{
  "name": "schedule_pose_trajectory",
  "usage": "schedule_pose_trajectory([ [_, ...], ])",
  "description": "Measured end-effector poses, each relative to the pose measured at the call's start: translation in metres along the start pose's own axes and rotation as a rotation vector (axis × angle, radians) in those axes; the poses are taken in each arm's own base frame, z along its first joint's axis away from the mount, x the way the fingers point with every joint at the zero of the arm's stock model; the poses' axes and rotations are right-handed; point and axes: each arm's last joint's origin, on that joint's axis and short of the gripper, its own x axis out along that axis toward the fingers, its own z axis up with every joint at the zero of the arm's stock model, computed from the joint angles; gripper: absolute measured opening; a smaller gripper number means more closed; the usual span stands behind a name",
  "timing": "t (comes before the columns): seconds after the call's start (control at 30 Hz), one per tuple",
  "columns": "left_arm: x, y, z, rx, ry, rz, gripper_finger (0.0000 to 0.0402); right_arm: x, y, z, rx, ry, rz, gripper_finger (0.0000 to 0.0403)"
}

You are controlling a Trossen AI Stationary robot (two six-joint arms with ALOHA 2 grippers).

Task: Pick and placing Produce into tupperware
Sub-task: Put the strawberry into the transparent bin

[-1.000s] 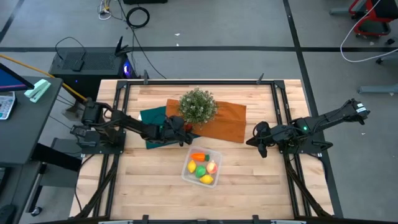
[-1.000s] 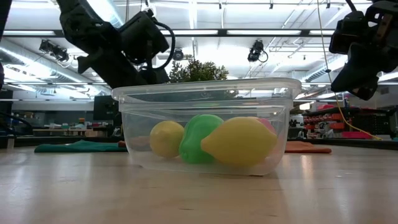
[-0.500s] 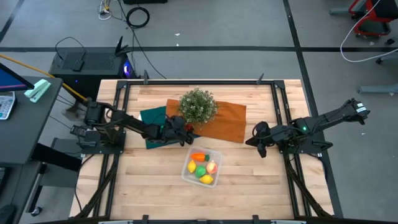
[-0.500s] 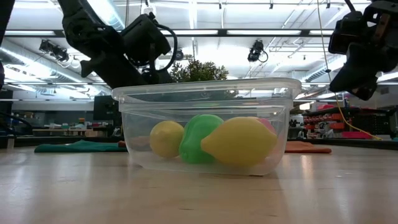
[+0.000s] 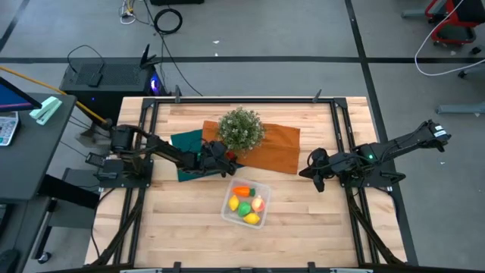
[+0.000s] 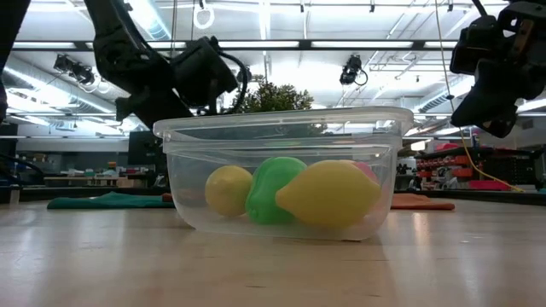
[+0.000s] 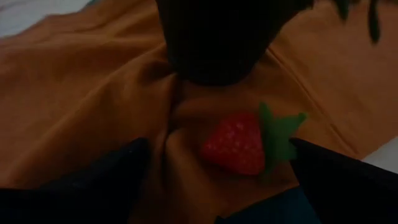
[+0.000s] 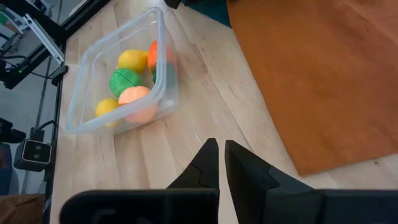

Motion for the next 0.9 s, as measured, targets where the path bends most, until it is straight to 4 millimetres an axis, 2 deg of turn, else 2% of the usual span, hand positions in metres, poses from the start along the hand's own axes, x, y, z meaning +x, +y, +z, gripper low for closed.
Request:
schedule_pose_trajectory([
  [0.5, 0.0051, 0.0002, -0.0034, 0.015, 0.014, -0.01, 0.0379, 0.0, 0.0008, 0.0014, 0.019, -0.022, 0.0, 0.0],
  [0.9, 0.0054, 0.0007, -0.0013, 0.045, -0.05, 0.036, 0.0373, 0.0, 0.0007, 0.0014, 0.047, -0.022, 0.0, 0.0],
])
